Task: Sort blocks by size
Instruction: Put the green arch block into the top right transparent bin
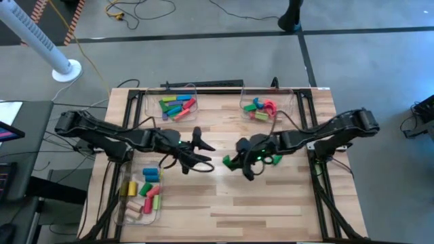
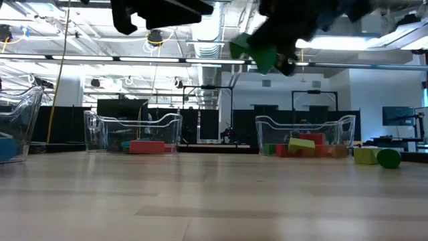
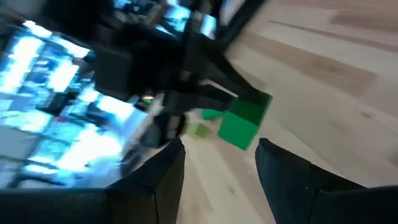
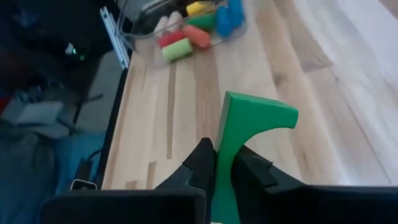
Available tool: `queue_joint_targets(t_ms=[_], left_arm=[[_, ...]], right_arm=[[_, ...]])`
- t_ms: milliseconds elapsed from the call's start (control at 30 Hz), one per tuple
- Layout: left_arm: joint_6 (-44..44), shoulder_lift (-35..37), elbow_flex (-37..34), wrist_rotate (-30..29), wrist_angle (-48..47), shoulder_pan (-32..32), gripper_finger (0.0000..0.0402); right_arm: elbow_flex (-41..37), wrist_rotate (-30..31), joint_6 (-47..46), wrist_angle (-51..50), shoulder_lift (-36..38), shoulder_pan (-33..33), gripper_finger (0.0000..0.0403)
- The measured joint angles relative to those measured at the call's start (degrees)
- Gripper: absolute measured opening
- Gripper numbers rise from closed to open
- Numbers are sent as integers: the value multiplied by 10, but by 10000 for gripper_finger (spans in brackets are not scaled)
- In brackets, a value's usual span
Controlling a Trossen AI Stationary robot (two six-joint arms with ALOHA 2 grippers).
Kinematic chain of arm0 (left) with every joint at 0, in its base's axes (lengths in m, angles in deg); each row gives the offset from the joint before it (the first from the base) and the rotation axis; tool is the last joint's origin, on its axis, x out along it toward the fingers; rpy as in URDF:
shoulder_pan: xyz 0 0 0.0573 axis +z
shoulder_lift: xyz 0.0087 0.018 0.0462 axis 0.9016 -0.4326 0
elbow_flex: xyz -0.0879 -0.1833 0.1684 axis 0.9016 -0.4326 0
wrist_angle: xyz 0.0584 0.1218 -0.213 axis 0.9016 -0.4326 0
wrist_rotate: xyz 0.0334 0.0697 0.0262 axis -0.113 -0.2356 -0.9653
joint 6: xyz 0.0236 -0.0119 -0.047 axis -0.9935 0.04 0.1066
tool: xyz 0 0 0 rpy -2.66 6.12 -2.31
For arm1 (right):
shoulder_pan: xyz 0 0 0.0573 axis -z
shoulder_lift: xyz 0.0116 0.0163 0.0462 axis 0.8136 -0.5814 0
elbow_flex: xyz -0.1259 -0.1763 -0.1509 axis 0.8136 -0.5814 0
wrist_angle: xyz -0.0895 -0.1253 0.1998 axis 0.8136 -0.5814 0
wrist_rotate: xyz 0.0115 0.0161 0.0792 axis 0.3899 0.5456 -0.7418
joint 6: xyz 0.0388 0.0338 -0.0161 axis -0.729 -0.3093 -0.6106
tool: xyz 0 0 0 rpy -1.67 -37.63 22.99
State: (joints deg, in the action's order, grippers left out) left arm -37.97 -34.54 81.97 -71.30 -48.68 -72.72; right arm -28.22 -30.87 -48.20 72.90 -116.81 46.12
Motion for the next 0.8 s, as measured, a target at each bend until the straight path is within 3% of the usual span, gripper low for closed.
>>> queue_joint_targets(t_ms=[233,467,800], left_arm=[[-7,0,18,38,-105,3,187],[4,0,18,53,-116,0,187],[4,0,18,56,-133,-18,187]], right_arm=[[93,-37,38,-75,-59,1,65],[161,-86,52,-99,-115,9,65],[242,-102,82,-133,-169,9,65]])
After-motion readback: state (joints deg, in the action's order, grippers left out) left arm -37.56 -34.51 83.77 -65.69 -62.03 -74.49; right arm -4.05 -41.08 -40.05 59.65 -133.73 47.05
